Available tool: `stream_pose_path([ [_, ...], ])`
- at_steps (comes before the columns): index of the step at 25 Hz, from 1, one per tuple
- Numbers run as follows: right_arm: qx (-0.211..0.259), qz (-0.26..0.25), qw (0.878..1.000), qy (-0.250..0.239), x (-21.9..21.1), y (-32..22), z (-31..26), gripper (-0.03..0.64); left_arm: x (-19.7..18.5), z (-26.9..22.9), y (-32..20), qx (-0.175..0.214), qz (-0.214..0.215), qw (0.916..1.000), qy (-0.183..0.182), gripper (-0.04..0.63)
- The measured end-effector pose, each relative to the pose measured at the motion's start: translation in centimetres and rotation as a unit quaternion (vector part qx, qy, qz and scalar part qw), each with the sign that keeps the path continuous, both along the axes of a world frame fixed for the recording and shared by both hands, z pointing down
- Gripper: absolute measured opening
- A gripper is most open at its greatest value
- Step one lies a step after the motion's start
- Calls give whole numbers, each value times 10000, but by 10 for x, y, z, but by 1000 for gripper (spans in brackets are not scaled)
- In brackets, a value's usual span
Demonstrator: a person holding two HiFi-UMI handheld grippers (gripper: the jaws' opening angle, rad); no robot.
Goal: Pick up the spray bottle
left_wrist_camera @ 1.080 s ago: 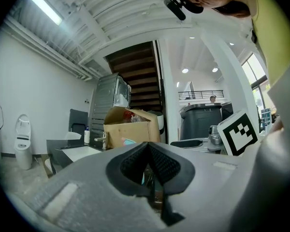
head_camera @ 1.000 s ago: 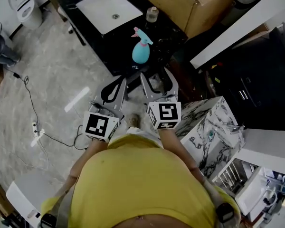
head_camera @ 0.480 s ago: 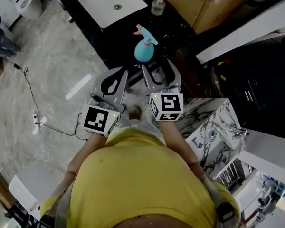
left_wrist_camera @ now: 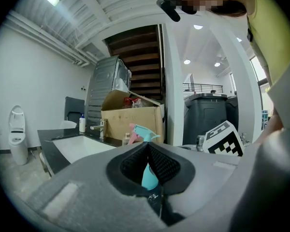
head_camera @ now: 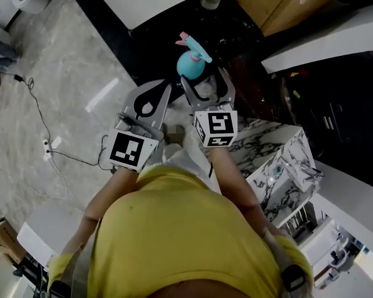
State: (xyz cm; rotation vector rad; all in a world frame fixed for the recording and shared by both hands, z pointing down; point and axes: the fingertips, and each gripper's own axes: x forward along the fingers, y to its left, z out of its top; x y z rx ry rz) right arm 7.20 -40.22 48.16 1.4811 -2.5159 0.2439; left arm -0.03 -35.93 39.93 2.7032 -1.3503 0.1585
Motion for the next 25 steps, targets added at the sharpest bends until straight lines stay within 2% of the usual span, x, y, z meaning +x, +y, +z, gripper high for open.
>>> stream_pose_path([
  [11,-311,-374,9985,245,-17,-36,44,457,3,21,-23,-225,151,9996,-51,5],
  [21,-425,-669,9960,406,-35,-51,59,454,-7,28,-36,-349,39,9994,-32,6],
  [23,-379,-655,9962,433,-35,-51,59,413,-9,30,-35,-359,31,9993,-43,6],
  [25,-300,-630,9966,434,-34,-51,58,410,-11,31,-34,-372,25,9993,-52,6],
])
